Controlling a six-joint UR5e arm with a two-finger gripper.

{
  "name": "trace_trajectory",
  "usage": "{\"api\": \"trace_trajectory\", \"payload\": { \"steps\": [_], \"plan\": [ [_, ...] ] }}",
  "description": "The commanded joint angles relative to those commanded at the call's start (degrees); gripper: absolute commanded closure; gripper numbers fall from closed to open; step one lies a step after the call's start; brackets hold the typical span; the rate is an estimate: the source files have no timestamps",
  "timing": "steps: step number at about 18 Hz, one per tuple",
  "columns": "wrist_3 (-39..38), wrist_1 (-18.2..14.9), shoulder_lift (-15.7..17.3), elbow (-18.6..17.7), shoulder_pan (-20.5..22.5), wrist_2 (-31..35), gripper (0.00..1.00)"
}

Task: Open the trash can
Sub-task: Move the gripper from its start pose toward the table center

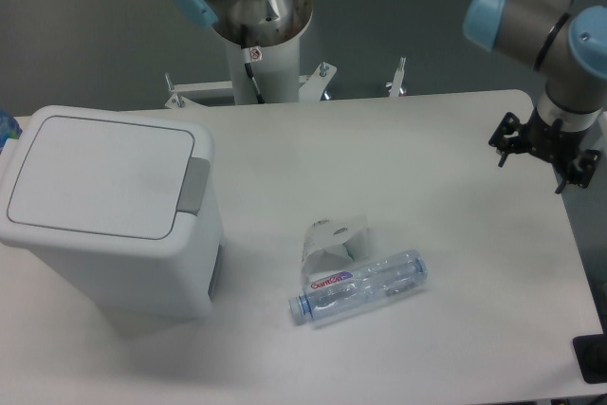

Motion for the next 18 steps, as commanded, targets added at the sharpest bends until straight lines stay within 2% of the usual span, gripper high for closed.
{"api": "trace_trajectory", "payload": {
  "steps": [5,10,18],
  "plan": [
    [0.09,0.63,0.7,-1.15,-1.76,-0.09,0.0],
    [0.09,0.71,3.51,-5.01,-2.11,-0.26,0.0],
    [-1.49,0.54,3.43,-5.72,-2.72,-0.35,0.0]
  ]
}}
